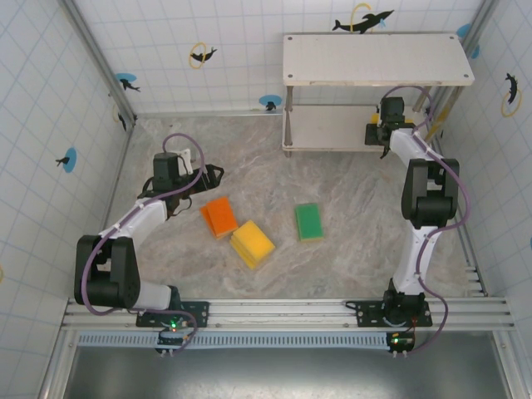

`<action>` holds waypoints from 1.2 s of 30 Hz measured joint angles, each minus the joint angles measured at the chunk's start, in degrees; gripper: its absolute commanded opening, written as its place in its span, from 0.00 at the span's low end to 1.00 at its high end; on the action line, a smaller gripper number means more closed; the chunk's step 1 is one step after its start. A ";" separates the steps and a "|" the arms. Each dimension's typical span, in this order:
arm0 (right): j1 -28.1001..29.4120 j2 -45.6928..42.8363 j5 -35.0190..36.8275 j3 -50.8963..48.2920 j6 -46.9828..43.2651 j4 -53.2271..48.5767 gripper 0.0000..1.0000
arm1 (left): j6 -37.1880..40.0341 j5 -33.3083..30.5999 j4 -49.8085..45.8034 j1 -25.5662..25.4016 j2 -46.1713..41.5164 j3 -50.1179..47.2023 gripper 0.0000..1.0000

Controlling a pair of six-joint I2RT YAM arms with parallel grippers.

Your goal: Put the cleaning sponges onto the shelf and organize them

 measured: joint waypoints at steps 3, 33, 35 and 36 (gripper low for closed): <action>0.00 0.00 0.00 0.00 0.00 0.00 0.72 | 0.00 0.00 0.00 0.00 0.04 0.00 0.98; 0.02 0.00 0.02 0.00 -0.20 0.00 0.81 | 0.00 0.00 0.00 0.00 0.72 0.00 0.98; 0.02 0.00 0.04 0.00 -0.17 -0.02 0.81 | 0.00 0.02 0.02 0.00 0.98 0.00 0.97; 0.00 0.00 0.02 0.00 -0.17 0.02 0.81 | 0.00 0.02 -0.02 0.00 1.09 0.00 0.98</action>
